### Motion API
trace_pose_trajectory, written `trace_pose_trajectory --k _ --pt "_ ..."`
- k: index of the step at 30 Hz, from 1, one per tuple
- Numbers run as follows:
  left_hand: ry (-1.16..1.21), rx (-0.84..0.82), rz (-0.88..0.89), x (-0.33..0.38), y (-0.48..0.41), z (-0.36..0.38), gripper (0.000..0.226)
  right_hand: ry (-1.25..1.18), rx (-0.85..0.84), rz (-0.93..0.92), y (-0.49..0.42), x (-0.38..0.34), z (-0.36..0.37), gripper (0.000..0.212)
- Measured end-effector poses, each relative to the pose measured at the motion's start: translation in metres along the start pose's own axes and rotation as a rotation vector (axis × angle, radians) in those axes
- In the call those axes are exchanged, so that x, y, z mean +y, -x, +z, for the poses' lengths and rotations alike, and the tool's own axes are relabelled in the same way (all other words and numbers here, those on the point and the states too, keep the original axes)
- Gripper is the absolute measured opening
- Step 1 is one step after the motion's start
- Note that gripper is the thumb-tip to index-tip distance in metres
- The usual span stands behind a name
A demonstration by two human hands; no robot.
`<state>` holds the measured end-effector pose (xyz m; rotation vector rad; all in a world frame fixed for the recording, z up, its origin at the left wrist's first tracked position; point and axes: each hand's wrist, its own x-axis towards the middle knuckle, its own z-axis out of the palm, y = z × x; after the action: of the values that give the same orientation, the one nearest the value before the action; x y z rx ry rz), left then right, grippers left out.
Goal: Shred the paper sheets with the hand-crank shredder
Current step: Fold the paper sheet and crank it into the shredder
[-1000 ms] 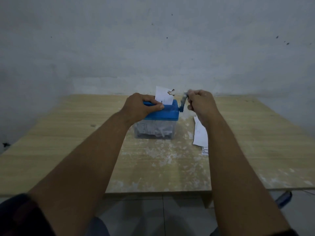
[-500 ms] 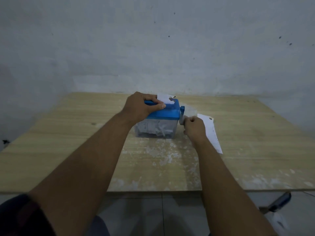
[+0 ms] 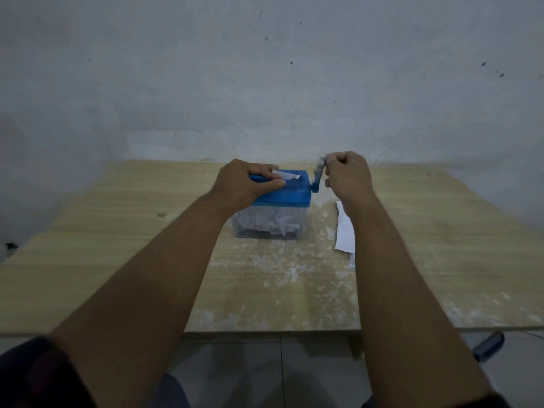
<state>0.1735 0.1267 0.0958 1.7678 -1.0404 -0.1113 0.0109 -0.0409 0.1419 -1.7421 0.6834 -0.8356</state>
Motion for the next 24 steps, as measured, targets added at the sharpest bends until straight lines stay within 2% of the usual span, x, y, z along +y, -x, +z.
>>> trace_pose_trajectory --k 4,7,11,16,21,24 --pt "0.004 0.000 -0.008 0.000 0.001 0.000 0.023 0.018 -0.035 0.066 -0.034 0.020 0.015 0.038" --pt "0.025 0.002 -0.013 0.000 0.002 0.002 0.023 0.137 -0.048 0.173 -0.037 0.052 0.022 0.032" --pt "0.002 0.025 -0.016 -0.001 0.001 0.003 0.023 0.117 -0.050 0.273 -0.004 0.089 0.027 0.021" --pt "-0.005 0.020 -0.015 -0.001 0.002 0.003 0.024 0.114 0.080 0.212 0.038 0.091 0.022 0.023" --pt "0.001 0.031 -0.021 0.001 0.002 0.003 0.027 0.000 0.133 0.123 0.051 0.059 0.007 0.026" --pt "-0.007 0.026 -0.018 0.002 0.003 0.003 0.024 -0.049 0.100 0.030 0.038 0.026 -0.001 0.032"
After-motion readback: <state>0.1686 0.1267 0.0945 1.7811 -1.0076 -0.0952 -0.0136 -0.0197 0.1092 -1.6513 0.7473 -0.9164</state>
